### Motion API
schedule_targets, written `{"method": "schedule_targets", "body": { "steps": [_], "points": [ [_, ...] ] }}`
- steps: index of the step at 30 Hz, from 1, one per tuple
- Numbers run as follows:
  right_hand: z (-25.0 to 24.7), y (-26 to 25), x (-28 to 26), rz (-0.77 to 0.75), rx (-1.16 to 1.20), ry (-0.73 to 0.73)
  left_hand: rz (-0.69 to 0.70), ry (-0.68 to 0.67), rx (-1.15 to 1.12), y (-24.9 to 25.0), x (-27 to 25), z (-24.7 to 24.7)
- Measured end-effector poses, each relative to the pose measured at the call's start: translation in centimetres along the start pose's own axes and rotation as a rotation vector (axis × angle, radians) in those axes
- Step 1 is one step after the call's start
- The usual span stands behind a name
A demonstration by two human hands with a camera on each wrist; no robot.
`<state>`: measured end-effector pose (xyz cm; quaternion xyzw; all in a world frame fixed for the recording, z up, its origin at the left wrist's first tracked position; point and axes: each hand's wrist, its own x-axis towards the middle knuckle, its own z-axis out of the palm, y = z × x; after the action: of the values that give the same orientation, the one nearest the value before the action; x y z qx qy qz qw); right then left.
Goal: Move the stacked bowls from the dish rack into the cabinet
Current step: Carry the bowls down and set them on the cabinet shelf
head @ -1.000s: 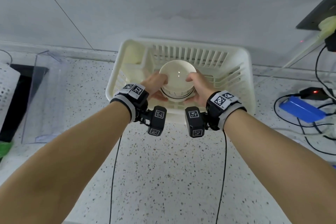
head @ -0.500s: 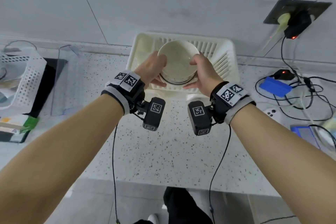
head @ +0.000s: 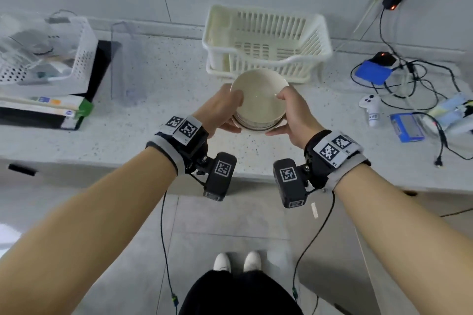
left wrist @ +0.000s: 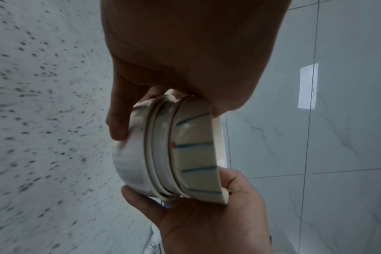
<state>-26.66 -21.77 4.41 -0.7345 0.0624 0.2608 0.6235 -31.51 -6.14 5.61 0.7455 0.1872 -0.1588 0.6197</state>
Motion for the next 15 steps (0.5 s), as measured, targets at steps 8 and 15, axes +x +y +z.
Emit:
{"method": "schedule_targets", "body": {
  "steps": [8,15],
  "points": [
    [-0.5,9.3,-4.7,0.036,-0.064,-0.014,-0.123,0.023,0.006,-8.9,-3.3,4.7],
    [-3.1,19.9,-8.1,0.049,-0.042,-0.011,-0.229,0.01,-0.074,-17.4,-6.1,11.5]
  ]
}}
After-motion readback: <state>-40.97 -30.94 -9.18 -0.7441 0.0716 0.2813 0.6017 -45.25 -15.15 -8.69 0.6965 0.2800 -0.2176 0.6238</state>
